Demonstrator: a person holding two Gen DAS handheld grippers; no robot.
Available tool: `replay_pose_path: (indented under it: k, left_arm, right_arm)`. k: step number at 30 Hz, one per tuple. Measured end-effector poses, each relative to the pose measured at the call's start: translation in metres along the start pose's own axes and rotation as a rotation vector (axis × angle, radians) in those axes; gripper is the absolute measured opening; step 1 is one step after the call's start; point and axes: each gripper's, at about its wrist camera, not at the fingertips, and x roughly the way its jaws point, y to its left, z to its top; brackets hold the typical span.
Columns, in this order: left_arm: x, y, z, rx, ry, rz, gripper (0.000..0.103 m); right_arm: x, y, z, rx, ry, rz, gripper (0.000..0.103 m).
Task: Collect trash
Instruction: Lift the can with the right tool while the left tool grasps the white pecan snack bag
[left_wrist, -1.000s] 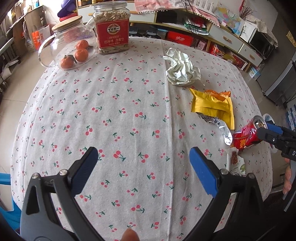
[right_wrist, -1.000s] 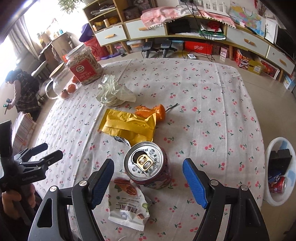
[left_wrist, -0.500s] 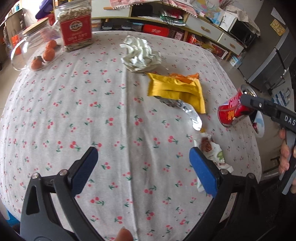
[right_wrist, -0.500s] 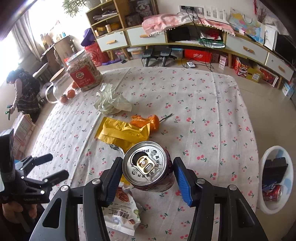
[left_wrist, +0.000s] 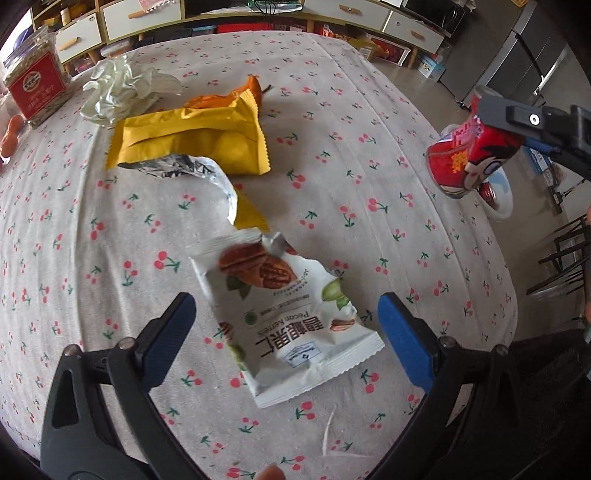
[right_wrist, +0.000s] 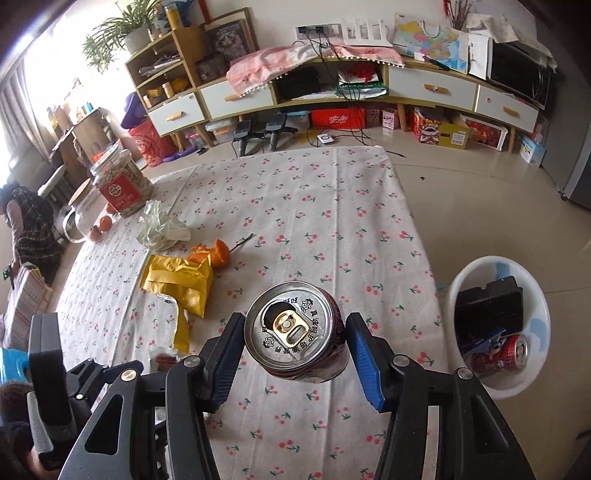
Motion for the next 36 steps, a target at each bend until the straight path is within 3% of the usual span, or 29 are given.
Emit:
replay_pose_path:
  k: [6, 11, 19, 36]
  left_arm:
    - [0.012, -0.006, -0.005, 0.031, 0.001, 0.061, 0.099]
    - [0.011, -0.010, -0.008, 0.086, -0.027, 0.093, 0.088]
    - [-0.004, -0.005, -0.014, 0.113, -0.054, 0.052, 0.071]
    - [-0.030, -0.005, -0.007, 0.088, -0.098, -0.036, 0.068]
  right_arm:
    - [-0.008, -0.025, -0.010, 0.034, -0.005, -0.020, 0.057]
    - [-0.010, -0.038, -0.015, 0.063, 0.000, -0.024, 0.057]
    - [-0.015, -0.049, -0.019, 0.088, -0.009, -0.026, 0.057]
    - [-0.043, -0.112, -0.037, 0.232, -0.055, -0.055, 0.057]
